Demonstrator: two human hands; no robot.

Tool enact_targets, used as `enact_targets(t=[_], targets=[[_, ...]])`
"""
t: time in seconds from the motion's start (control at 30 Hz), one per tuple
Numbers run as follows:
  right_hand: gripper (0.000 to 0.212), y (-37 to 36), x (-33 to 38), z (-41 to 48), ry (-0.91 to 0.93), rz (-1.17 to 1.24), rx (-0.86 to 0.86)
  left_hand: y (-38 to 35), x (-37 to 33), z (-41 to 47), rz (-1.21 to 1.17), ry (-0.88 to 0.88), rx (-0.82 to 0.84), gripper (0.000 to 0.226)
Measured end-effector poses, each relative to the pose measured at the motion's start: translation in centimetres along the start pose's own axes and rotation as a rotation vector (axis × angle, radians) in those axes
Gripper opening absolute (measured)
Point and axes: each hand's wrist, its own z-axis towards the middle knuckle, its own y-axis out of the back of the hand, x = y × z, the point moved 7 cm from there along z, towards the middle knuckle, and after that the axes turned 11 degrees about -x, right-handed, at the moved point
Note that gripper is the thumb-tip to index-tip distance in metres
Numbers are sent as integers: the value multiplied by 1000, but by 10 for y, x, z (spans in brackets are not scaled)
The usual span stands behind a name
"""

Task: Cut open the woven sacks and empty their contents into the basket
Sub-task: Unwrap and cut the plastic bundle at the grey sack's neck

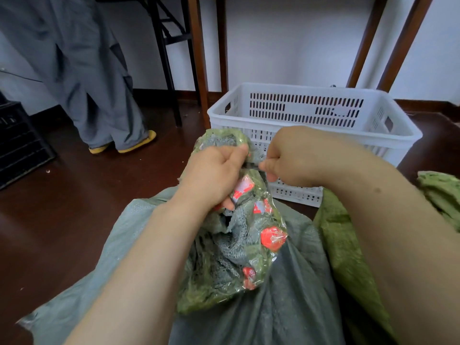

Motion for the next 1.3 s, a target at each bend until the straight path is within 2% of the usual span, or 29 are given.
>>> enact_targets(t=[0.13,0.27,0.47,0.6,0.77,0.83,1.0,1.13,1.23,1.3], targets=[[34,-6,10,1,-19,-99,13,0,-13,-4,168,-177,8,44],[31,-15,19,0,-9,-102,51,1,-16,-2,317,-278,-51,44],[38,-19,19,-8,31,-116,117,7,2,5,379,-270,-168,45],[28,-16,16,-10,14,-60,141,8,4,4,381,-273,-208,46],[28,-17,23,-11,11,-67,163,3,-10,-5,380,-350,-203,27],[28,-19,26,-12,5,-55,162,3,-9,-6,402,-333,-228,23],[33,-18,24,-12,34,-30,142,18,9,0,429,-206,-352,29],[34,-15,21,-14,53,-6,142,14,10,1,416,-216,-359,29],[25,-20,14,-24,56,-25,261,30,27,6,406,-152,-418,26],[23,-23,1,-30,-2,-11,341,52,36,13,322,-135,-492,34]])
